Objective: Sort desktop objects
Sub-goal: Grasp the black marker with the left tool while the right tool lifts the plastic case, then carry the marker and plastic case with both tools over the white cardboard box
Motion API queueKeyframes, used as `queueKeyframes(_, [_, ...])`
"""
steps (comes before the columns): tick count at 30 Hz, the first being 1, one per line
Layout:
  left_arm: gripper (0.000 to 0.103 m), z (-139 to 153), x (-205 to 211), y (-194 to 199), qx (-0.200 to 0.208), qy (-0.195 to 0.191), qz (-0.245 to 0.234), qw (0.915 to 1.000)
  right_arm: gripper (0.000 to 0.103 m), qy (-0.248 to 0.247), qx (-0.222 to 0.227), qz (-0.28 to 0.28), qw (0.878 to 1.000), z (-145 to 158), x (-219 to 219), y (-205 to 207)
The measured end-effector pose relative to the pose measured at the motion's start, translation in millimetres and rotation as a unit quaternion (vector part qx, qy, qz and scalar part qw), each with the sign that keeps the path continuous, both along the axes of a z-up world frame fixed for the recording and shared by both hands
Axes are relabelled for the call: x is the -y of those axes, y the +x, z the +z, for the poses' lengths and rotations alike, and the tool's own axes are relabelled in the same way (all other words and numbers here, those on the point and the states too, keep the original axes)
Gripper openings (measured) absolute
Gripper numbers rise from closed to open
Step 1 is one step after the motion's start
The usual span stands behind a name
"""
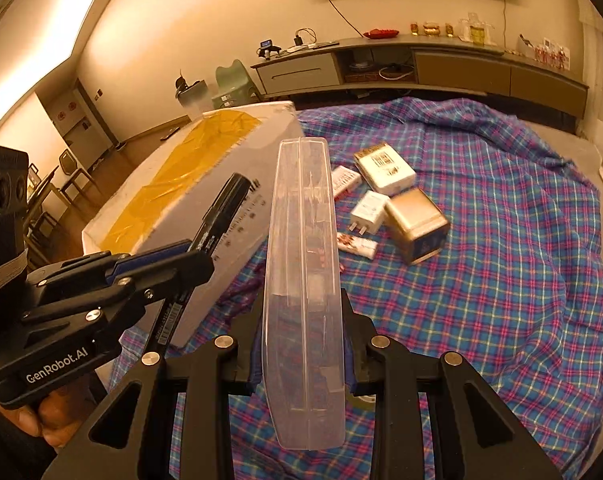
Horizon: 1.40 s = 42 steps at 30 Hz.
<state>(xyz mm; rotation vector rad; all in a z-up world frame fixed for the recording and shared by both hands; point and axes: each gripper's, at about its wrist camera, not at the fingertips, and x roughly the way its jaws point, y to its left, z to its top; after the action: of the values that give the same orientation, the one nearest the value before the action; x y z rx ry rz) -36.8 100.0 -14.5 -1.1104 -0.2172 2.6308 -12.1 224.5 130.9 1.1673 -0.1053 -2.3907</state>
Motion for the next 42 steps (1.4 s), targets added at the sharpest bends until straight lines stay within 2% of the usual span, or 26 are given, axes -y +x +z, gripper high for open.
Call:
queueKeyframes(11, [0.013, 27.1, 39.6, 4.6, -0.032, 0.029, 0.031, 0.9986, 0.032, 0.015, -0.019, 0.017, 1.0, 35.1, 44.3, -5.4])
queueKeyframes(23, [0.013, 39.0, 105.4, -5.4, -0.038, 0.079, 0.079, 0.9931, 0.031, 0.014, -0.023, 0.045, 0.999, 64.4, 96.0, -31.4])
queueKeyframes(32, [0.013, 36.7, 150.7, -30.3, -0.019, 0.107, 0.118, 0.987, 0.032, 0.023, -0.014, 0.07, 0.997, 67.8, 148.5, -64.2])
queueKeyframes(42, [0.013, 21.0, 179.5, -61.4, 0.006, 0.105, 0.158, 0.9818, 0.032, 0.042, 0.005, 0.086, 0.995, 59.6, 181.1, -102.3])
